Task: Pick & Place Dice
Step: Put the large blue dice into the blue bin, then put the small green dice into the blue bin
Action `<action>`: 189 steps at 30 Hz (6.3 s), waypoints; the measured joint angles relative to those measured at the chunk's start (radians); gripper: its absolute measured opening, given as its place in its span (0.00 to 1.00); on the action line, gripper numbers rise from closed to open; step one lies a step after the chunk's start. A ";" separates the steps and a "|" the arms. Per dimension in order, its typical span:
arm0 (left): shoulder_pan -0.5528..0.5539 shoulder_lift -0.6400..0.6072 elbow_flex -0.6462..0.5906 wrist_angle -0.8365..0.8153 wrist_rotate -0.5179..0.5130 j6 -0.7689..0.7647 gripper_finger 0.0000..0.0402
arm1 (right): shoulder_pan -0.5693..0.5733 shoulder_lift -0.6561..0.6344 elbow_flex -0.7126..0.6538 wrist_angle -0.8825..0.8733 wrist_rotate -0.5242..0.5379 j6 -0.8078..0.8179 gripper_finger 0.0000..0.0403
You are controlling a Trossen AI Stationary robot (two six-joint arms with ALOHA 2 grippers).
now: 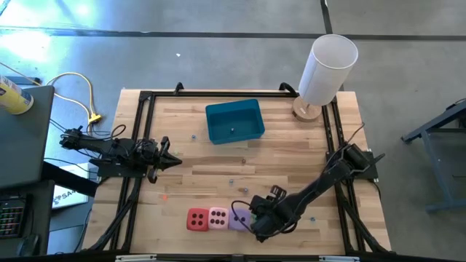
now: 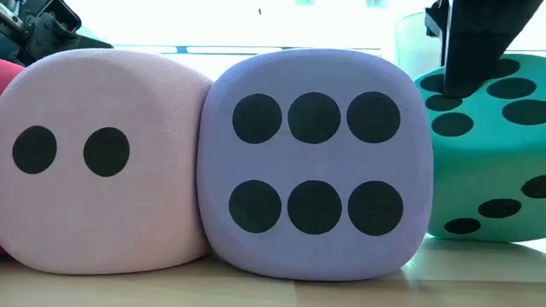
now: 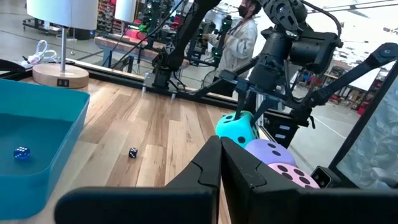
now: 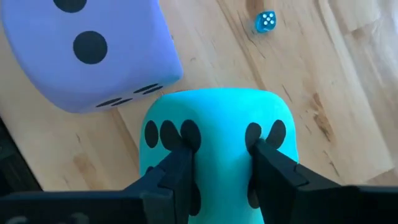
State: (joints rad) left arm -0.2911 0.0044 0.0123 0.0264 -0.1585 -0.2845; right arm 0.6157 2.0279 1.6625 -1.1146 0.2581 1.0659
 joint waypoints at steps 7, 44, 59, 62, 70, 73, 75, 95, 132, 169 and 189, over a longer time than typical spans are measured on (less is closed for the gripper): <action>0.000 0.000 0.000 0.001 0.000 0.000 0.00 | -0.017 0.001 0.141 -0.143 0.112 -0.050 0.28; 0.000 0.000 0.000 0.004 0.020 -0.028 0.00 | -0.760 0.012 0.447 -0.161 0.232 -0.556 0.26; 0.000 0.000 0.000 0.004 0.032 -0.031 0.00 | -0.843 0.162 0.447 -0.169 0.159 -0.568 0.26; 0.000 0.000 0.000 0.004 0.031 -0.023 0.00 | -0.847 0.176 0.447 -0.168 0.139 -0.534 0.24; 0.000 0.000 0.000 0.004 0.030 -0.016 0.00 | -0.873 0.168 0.447 -0.164 0.181 -0.465 0.21; 0.000 0.000 0.000 0.004 0.030 -0.016 0.00 | -0.886 0.165 0.448 -0.157 0.180 -0.460 0.21; 0.000 0.000 0.000 0.004 0.030 -0.016 0.00 | -0.898 0.171 0.448 -0.151 0.179 -0.460 0.21; 0.000 0.000 0.000 0.004 0.030 -0.024 0.00 | -0.904 0.173 0.448 -0.114 0.177 -0.435 0.29; 0.000 0.000 0.000 -0.003 0.031 -0.022 0.00 | -0.844 0.101 0.448 -0.107 0.222 -0.444 0.68; 0.001 0.115 0.000 -0.008 0.000 0.056 0.00 | 0.124 -0.018 0.232 -0.443 1.013 0.287 0.62; -0.002 0.374 0.000 0.009 -0.097 0.164 0.37 | 0.114 -0.016 0.093 -0.440 1.075 0.343 0.62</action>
State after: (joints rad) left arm -0.2932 0.3780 0.0124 0.0353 -0.2552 -0.1209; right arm 0.7299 2.0119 1.7550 -1.5545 1.3331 1.4086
